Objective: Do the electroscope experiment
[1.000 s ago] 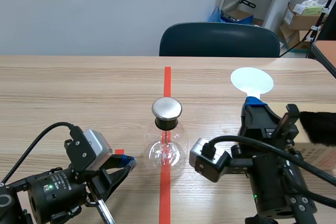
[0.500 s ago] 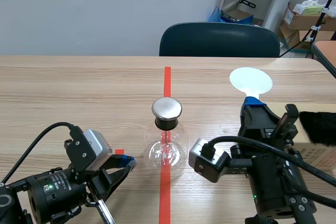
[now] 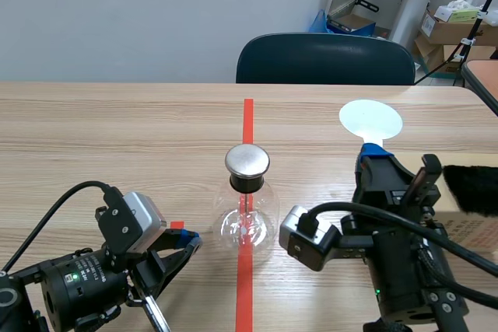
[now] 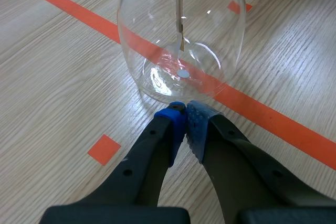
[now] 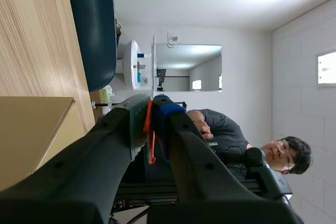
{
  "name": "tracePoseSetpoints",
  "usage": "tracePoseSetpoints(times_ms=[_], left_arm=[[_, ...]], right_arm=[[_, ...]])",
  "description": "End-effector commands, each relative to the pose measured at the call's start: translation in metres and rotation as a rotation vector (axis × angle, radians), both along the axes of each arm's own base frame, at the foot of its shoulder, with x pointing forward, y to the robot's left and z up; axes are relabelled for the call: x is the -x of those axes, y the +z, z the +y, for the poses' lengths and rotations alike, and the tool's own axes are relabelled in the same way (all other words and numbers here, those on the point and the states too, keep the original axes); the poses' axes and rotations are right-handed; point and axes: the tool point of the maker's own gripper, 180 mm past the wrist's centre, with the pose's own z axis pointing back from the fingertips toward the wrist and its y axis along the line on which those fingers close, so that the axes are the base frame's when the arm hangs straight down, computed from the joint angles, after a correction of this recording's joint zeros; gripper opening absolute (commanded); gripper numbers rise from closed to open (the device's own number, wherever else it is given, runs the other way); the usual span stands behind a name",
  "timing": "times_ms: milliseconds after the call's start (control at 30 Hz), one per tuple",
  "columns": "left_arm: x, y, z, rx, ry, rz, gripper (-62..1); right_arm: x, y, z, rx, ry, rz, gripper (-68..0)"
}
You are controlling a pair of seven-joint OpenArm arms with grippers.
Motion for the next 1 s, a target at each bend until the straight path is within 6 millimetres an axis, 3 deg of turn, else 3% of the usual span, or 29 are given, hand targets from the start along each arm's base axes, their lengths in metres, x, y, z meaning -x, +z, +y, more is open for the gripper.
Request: tracePoseSetpoints(times_ms=[0, 233, 367, 500, 633, 967], left_arm=[[-0.005, 0.01, -0.003, 0.028, 0.006, -0.029, -56.7], [-0.005, 0.01, -0.003, 0.027, 0.006, -0.029, -56.7], [-0.005, 0.01, -0.001, 0.022, 0.005, -0.029, -56.6], [-0.005, 0.009, 0.006, 0.01, 0.0, -0.033, -55.9], [-0.001, 0.012, 0.014, 0.009, -0.01, -0.044, -49.6], [0.025, 0.049, 0.017, 0.093, -0.082, -0.102, -48.7]], right_arm=[[-0.004, 0.007, -0.002, -0.003, -0.004, -0.027, -66.9], [0.006, 0.025, -0.004, -0.043, 0.037, -0.104, -66.7], [0.014, 0.026, -0.016, -0.007, 0.067, -0.09, -66.7], [0.023, 0.027, -0.039, 0.004, 0.083, -0.062, -66.6], [0.03, 0.027, -0.063, 0.0, 0.098, -0.036, -66.6], [0.05, 0.025, -0.118, -0.02, 0.087, -0.033, -66.6]])
